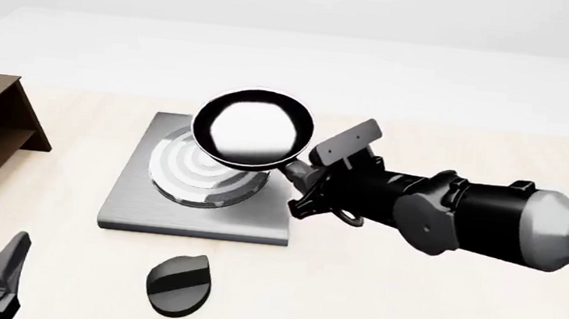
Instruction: Turn on the stove and put the frying pan on it.
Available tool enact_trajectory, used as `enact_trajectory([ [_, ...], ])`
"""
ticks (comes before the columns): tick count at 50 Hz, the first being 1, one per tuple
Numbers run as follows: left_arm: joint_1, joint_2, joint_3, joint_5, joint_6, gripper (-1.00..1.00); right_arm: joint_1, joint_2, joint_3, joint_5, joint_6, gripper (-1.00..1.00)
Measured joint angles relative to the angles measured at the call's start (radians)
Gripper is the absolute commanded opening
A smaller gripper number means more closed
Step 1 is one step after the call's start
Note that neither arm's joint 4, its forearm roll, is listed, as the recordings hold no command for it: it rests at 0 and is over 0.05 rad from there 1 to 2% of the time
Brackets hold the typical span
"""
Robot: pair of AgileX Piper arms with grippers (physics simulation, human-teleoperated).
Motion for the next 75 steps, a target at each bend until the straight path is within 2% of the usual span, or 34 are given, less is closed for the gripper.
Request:
enact_trajectory([
  [32,0.002,0.005,0.000,-0.005,-0.003,1.00,0.083,0.171,-0.137,-0.019,-0.005,-1.00],
  [75,0.003,-0.005,0.000,0.005,-0.003,1.00,0.103,0.258,-0.163,-0.041,-0.012,-1.00],
])
